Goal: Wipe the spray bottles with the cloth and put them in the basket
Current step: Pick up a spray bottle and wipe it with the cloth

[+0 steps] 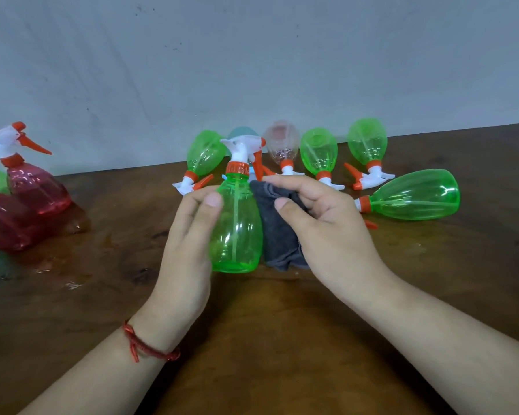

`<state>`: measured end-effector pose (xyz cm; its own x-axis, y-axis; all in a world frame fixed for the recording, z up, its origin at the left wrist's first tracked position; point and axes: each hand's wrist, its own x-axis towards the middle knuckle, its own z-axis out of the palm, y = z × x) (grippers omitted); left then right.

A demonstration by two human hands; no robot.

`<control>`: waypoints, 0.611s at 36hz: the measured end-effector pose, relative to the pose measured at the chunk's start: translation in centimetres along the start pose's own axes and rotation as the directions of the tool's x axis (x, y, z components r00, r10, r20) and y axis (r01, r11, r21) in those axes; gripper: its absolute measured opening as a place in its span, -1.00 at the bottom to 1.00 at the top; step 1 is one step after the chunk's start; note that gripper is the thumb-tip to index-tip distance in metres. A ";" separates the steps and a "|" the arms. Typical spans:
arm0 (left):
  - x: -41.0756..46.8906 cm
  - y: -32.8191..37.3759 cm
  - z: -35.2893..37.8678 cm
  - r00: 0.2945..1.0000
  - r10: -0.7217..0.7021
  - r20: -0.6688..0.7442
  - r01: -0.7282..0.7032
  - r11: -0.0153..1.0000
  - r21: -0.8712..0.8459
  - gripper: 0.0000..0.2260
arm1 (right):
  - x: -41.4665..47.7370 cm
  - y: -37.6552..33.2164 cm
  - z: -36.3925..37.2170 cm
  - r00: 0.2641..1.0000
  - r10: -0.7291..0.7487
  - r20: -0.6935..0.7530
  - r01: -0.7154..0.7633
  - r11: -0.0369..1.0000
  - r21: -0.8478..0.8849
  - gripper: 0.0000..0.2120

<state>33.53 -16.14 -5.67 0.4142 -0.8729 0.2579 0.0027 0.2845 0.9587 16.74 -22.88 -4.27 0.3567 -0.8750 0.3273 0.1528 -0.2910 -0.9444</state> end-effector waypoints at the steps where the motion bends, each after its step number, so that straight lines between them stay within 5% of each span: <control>1: 0.0 0.0 0.0 1.000 0.002 -0.005 -0.002 0.999 0.039 -0.55 | 0.0 0.0 0.0 1.000 0.006 0.012 -0.006 1.000 0.002 -0.68; 5: 0.3 -0.2 -0.4 1.000 -0.003 -0.007 0.004 0.996 0.089 -0.46 | 0.5 0.2 -0.3 0.999 0.044 -0.004 -0.044 0.998 0.048 -0.68; 9: 0.5 0.0 -0.6 0.998 -0.030 0.050 0.031 0.999 -0.008 -0.60 | 1.5 0.3 -1.2 0.993 0.095 -0.076 -0.083 0.986 0.147 -0.68; 15: 0.3 0.1 -0.3 0.998 -0.015 0.063 0.015 1.000 0.005 -0.62 | 2.4 -1.3 -2.7 0.967 -0.041 -0.252 0.093 0.976 0.198 -0.70; 22: -0.5 0.3 0.2 0.989 -0.011 0.145 -0.004 0.994 0.109 -0.55 | 2.1 -2.5 -4.2 0.802 -0.457 -0.385 0.400 0.889 -0.222 -0.75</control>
<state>33.12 -15.72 -5.45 0.2782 -0.9242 0.2616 -0.0984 0.2435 0.9649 13.27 -25.66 -1.36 -0.1381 -0.7177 0.6825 0.0737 -0.6946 -0.7156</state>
